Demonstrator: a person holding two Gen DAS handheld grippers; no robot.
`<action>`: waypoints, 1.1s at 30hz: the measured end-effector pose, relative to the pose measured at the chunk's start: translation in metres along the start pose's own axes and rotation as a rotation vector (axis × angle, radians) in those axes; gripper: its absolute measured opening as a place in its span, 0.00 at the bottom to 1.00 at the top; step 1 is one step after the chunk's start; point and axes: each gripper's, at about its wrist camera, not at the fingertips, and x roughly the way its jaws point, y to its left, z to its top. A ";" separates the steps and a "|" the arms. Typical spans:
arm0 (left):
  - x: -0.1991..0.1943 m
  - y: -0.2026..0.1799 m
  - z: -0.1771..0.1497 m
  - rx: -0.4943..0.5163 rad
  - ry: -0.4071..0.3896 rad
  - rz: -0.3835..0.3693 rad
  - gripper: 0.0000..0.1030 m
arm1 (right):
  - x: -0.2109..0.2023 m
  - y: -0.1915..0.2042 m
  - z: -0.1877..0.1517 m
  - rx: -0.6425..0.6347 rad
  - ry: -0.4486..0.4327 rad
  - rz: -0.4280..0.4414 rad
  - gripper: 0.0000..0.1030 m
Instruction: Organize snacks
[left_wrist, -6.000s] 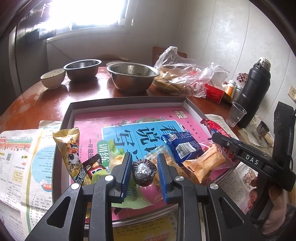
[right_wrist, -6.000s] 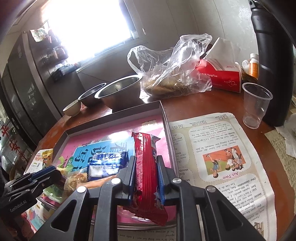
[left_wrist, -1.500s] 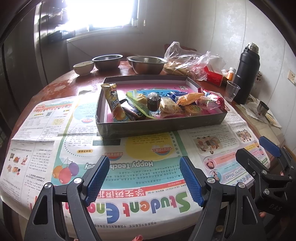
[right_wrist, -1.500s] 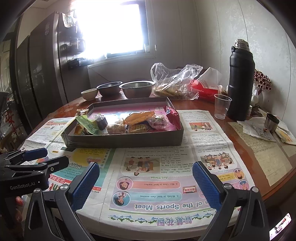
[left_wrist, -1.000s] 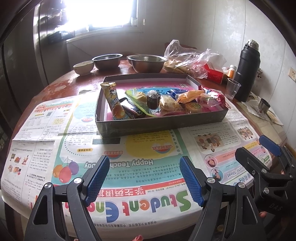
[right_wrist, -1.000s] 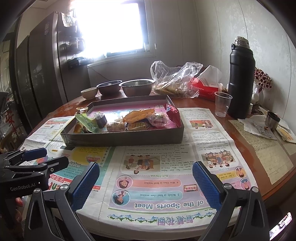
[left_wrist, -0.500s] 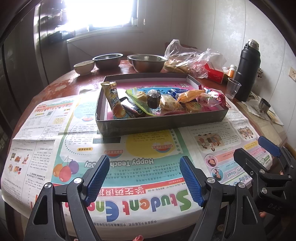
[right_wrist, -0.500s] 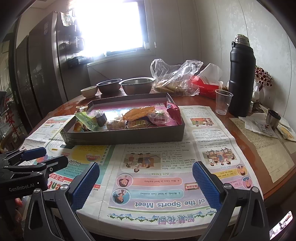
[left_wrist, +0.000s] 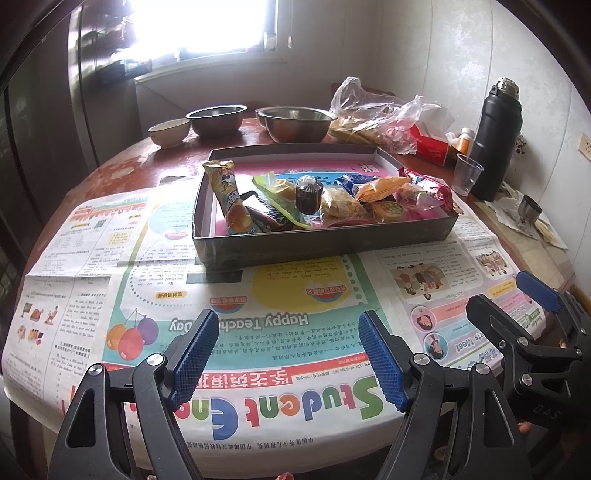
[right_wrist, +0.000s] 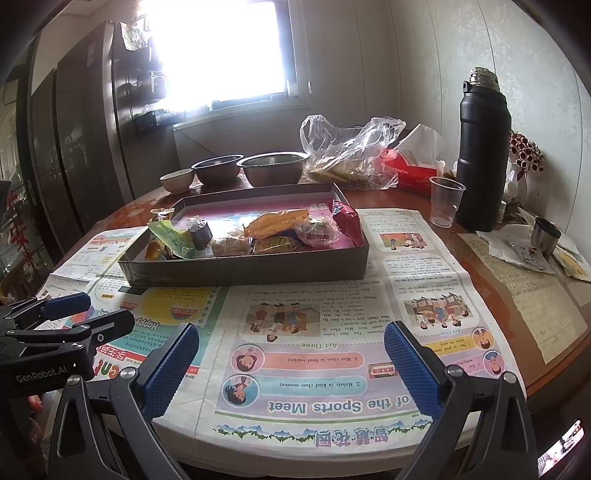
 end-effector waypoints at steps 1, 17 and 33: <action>0.000 0.000 0.000 -0.001 0.001 0.001 0.77 | 0.000 0.000 0.000 -0.001 0.000 0.000 0.98; 0.005 0.000 -0.001 -0.010 0.040 0.015 0.77 | 0.005 0.004 0.004 -0.011 0.023 0.000 0.98; 0.006 0.000 -0.001 -0.013 0.081 0.021 0.77 | 0.010 0.003 0.008 -0.007 0.036 -0.006 0.98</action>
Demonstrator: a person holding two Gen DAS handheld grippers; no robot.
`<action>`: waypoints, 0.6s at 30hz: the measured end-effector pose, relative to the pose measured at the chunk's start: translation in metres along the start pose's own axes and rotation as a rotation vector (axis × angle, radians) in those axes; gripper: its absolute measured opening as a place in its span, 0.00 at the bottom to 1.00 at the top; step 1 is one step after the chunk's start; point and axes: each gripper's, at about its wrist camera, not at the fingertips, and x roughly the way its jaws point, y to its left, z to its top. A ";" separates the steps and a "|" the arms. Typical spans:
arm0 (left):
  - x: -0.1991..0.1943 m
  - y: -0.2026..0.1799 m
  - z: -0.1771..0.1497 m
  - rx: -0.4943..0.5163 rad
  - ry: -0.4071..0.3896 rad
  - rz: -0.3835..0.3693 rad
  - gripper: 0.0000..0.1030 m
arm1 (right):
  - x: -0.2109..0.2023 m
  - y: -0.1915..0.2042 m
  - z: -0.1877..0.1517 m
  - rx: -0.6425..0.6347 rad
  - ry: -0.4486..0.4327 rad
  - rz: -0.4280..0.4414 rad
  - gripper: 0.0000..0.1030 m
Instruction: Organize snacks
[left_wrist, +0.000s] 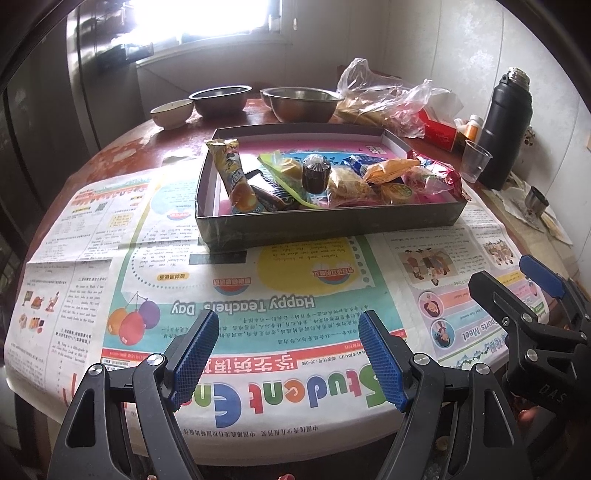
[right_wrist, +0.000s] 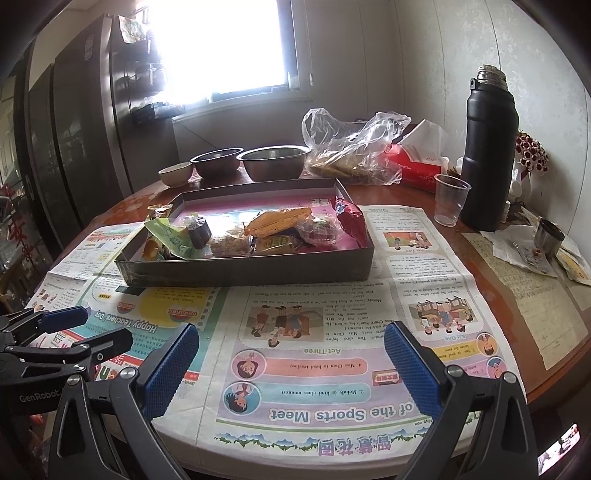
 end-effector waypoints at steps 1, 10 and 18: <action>0.000 0.000 0.000 0.000 0.001 0.001 0.77 | 0.000 0.000 0.000 0.002 -0.001 0.001 0.98; -0.002 -0.001 0.001 0.003 0.000 0.007 0.77 | -0.001 0.000 0.003 0.005 -0.009 0.001 0.98; -0.003 0.001 0.002 0.000 -0.005 0.007 0.77 | -0.002 -0.001 0.004 0.008 -0.013 0.002 0.98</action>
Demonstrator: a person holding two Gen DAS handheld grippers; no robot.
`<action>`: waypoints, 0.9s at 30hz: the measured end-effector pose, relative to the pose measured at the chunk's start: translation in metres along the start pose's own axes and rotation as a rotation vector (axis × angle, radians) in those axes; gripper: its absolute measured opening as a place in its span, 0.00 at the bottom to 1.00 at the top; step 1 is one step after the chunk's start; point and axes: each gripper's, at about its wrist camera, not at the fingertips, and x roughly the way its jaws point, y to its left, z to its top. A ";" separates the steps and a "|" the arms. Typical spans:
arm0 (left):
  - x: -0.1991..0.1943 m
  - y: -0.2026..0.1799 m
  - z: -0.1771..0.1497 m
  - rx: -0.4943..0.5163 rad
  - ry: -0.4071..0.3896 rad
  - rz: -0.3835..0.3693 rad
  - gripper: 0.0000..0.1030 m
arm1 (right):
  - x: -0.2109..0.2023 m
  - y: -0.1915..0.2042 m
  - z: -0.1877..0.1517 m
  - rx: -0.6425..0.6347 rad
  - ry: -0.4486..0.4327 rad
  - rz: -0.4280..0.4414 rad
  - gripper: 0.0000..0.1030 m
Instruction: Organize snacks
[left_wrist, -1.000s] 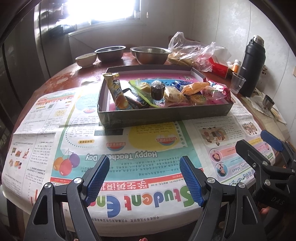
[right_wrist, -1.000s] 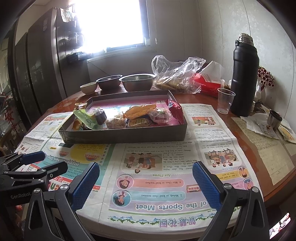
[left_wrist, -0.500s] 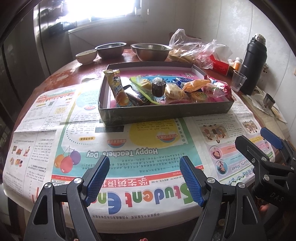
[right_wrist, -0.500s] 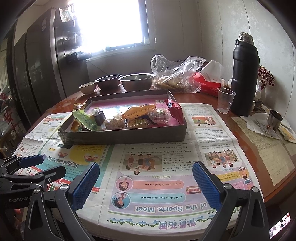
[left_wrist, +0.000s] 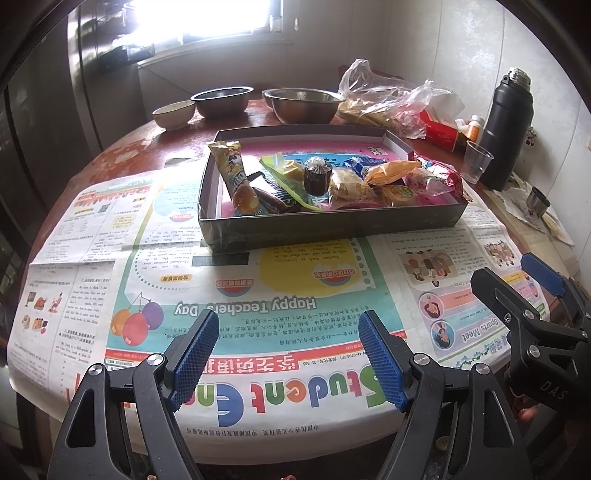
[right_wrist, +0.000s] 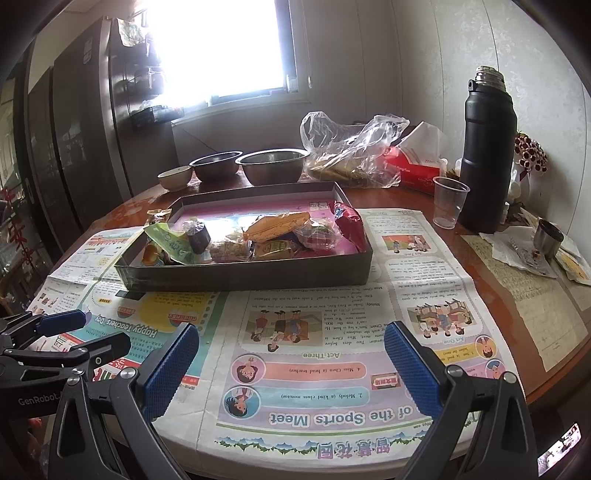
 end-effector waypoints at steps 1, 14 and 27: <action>0.000 0.001 0.000 -0.001 -0.004 0.000 0.77 | 0.000 0.000 0.000 0.000 -0.002 0.000 0.98; -0.010 0.003 0.003 -0.006 -0.059 0.011 0.77 | -0.006 0.000 0.002 0.002 -0.035 -0.001 0.98; -0.012 0.002 0.004 -0.007 -0.073 0.004 0.77 | -0.006 0.000 0.003 0.006 -0.045 0.001 0.98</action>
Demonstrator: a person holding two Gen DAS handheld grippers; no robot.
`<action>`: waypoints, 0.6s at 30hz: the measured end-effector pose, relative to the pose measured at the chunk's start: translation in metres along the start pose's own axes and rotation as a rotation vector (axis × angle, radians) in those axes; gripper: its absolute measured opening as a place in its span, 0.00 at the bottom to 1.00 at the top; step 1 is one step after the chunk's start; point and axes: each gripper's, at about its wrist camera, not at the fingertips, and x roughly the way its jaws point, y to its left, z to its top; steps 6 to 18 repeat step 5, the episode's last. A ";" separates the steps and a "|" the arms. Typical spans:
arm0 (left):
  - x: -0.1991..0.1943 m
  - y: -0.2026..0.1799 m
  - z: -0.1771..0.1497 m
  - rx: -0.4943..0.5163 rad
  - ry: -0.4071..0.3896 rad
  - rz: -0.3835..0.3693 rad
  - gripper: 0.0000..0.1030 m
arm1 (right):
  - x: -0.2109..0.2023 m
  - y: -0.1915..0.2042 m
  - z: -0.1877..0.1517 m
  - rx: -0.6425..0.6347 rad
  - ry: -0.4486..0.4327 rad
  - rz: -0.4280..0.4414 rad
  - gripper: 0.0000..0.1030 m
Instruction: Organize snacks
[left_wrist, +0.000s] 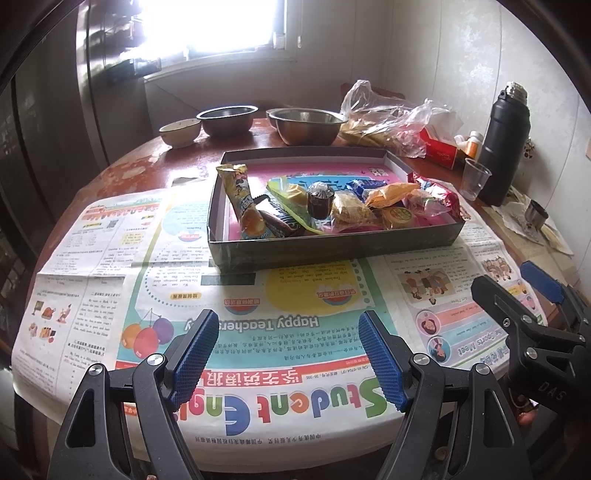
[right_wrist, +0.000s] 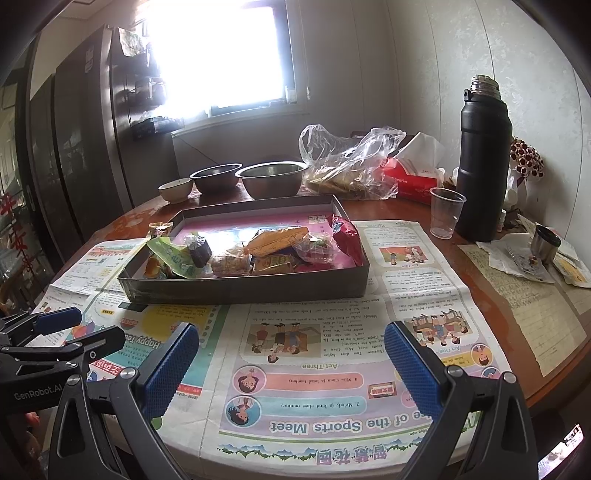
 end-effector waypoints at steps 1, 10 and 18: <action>-0.001 0.001 0.001 -0.004 -0.008 -0.005 0.77 | 0.000 0.000 0.000 0.001 0.001 0.000 0.98; -0.005 0.006 0.004 -0.024 -0.048 0.000 0.77 | 0.002 -0.001 0.003 0.001 -0.001 -0.002 0.98; -0.005 0.006 0.004 -0.024 -0.048 0.000 0.77 | 0.002 -0.001 0.003 0.001 -0.001 -0.002 0.98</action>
